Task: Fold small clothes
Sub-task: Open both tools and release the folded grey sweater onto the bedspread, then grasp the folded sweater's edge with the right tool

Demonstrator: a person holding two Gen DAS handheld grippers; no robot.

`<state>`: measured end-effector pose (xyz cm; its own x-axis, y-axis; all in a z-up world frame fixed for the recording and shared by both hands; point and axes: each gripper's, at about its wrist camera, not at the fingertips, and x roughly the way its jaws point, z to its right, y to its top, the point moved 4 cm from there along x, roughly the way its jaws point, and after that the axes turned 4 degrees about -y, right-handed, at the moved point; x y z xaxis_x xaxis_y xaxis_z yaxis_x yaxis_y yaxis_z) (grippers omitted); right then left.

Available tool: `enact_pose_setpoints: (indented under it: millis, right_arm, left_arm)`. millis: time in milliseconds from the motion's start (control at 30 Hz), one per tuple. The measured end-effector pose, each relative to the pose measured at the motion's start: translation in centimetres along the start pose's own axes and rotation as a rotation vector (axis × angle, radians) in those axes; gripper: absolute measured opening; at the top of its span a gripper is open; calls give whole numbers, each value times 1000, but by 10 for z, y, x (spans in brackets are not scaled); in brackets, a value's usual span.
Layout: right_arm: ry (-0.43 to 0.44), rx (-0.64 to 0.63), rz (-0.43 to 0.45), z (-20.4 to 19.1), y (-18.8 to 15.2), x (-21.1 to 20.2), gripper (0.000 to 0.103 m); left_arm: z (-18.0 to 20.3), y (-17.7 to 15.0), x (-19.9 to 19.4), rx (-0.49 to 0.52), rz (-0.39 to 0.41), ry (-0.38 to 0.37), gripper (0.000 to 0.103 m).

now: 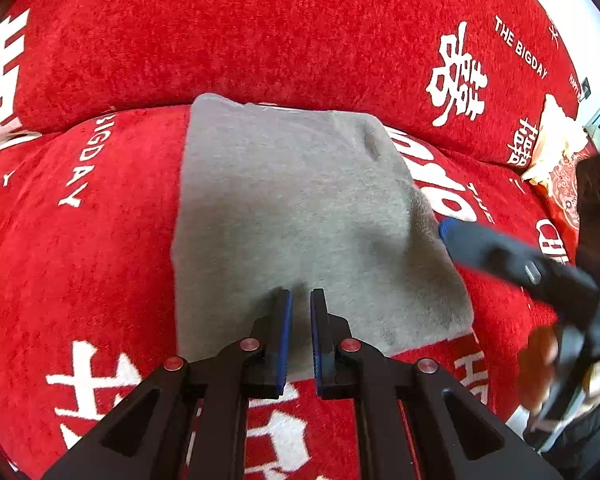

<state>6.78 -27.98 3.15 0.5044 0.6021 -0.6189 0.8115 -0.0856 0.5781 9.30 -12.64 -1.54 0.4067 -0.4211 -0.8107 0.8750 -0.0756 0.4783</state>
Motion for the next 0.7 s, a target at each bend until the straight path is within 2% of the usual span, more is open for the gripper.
enact_pose_setpoints:
  millis: [100, 233, 333, 367, 400, 433, 500, 567, 600, 633, 667, 700]
  right_arm:
    - [-6, 14, -11, -4, -15, 6, 73]
    - [-140, 101, -63, 28, -36, 23, 72]
    - [-110, 142, -18, 37, -43, 10, 71]
    - [-124, 146, -13, 36, -44, 4, 71]
    - [-148, 140, -6, 35, -45, -2, 77]
    - [-209, 127, 5, 34, -46, -11, 82]
    - [-308, 96, 42, 36, -46, -27, 83]
    - [-332, 94, 56, 40, -44, -39, 83]
    - [-344, 102, 62, 43, -43, -44, 83]
    - [-353, 110, 69, 46, -41, -49, 83]
    - [-358, 115, 75, 48, -40, -53, 83]
    - [-365, 119, 79, 50, -37, -54, 83]
  left_arm:
    - [-7, -4, 0, -7, 0, -3, 10]
    - [-13, -15, 7, 21, -4, -7, 10]
    - [-16, -22, 3, 44, 2, -32, 10]
    - [-19, -26, -1, 42, -2, -51, 10]
    - [-21, -27, -4, 36, -4, -65, 10]
    - [-27, -30, -11, 18, -17, -99, 10]
    - [-37, -32, -25, -32, -10, -179, 10]
    - [-54, -27, -39, -103, 39, -254, 13]
    - [-60, -25, -40, -124, 56, -250, 55]
    - [-70, -21, -43, -158, 98, -203, 101]
    - [-75, -18, -47, -177, 160, -181, 101]
    - [-78, -13, -53, -161, 179, -194, 101]
